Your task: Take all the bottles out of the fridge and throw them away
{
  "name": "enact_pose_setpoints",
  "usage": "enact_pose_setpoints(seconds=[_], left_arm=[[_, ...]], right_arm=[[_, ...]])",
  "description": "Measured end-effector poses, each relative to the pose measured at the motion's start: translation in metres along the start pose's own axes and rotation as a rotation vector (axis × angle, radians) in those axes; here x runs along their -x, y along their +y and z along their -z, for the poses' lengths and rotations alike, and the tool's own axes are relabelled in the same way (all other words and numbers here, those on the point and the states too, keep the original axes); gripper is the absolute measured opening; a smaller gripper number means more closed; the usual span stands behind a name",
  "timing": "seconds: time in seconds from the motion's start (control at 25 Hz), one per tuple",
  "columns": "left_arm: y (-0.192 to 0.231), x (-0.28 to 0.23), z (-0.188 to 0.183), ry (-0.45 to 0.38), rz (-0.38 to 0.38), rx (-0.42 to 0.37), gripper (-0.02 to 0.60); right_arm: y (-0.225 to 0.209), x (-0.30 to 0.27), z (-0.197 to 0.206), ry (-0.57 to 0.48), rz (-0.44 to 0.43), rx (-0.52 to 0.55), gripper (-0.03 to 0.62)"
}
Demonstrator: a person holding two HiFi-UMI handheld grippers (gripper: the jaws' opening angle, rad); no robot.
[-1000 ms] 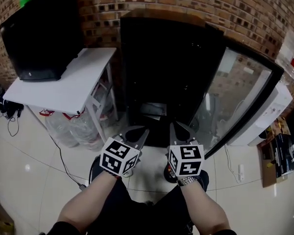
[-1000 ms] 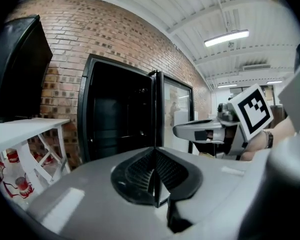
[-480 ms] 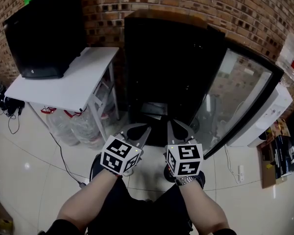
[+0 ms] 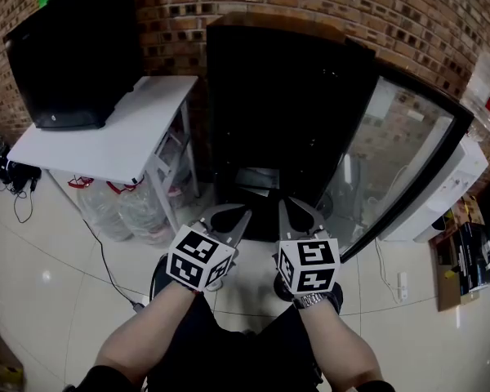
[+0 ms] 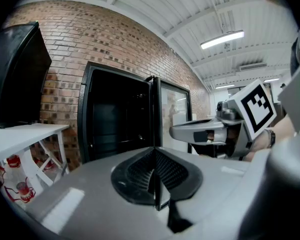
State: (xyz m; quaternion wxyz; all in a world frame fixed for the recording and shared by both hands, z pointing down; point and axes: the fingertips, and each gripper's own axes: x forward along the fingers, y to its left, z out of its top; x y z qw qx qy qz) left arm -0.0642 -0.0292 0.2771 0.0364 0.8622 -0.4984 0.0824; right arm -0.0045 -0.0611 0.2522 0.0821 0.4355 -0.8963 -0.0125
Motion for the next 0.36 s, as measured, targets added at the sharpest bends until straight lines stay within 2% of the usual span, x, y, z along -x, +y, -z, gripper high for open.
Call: enact_pose_setpoints(seconds=[0.36], left_arm=[[0.0016,0.0002,0.0054,0.004,0.0,0.004,0.003]], right_arm=[[0.0034,-0.001,0.0017,0.0,-0.004,0.004,0.001]])
